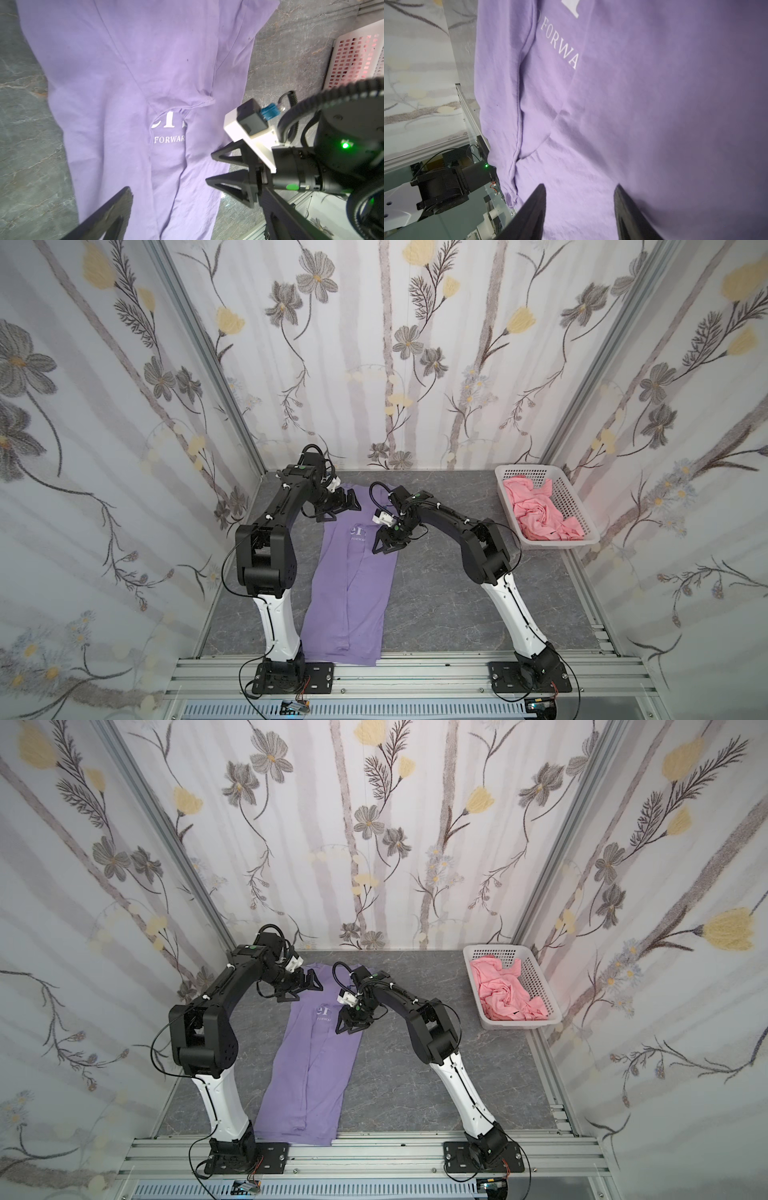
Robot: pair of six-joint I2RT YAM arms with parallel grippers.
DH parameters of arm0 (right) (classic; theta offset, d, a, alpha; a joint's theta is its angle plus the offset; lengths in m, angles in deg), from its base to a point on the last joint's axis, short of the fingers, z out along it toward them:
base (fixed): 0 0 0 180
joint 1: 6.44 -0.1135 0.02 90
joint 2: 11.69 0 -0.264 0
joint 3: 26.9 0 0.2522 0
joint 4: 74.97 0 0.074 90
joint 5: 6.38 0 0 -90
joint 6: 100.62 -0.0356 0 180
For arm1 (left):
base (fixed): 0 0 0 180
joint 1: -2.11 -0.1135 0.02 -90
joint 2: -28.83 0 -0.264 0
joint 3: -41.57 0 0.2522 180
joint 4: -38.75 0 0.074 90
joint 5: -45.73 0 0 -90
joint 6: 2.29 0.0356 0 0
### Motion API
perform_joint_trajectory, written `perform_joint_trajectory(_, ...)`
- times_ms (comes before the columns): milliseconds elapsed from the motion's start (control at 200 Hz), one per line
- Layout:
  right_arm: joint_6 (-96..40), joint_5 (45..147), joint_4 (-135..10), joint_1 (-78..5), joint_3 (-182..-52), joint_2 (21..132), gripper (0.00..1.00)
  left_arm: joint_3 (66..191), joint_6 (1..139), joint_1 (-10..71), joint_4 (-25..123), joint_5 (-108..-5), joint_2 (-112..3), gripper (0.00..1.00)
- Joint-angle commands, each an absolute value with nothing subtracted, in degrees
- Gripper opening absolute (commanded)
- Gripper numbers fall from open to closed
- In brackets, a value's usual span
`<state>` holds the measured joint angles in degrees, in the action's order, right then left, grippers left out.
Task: Fold and stack t-shirts
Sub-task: Move the T-shirt to the center of the board.
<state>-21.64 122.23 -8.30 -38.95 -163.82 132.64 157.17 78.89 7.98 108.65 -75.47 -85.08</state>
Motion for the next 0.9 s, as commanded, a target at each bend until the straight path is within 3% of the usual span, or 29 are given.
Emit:
perform_joint_trajectory(0, -22.0, 111.3, -6.3, -36.2, -162.6, 132.1, 0.53, 156.9, 80.4, 7.8, 110.0, -75.1, -84.5, 1.00)
perform_joint_trajectory(590, -19.7, 110.1, -5.7, -31.5, -155.8, 126.9, 0.52, 157.5, 80.1, 7.6, 108.2, -76.4, -87.0, 1.00)
perform_joint_trajectory(894, -18.7, 110.0, -5.7, -33.6, -146.9, 111.0, 0.53, 158.5, 78.4, 7.5, 97.5, -75.2, -89.8, 1.00)
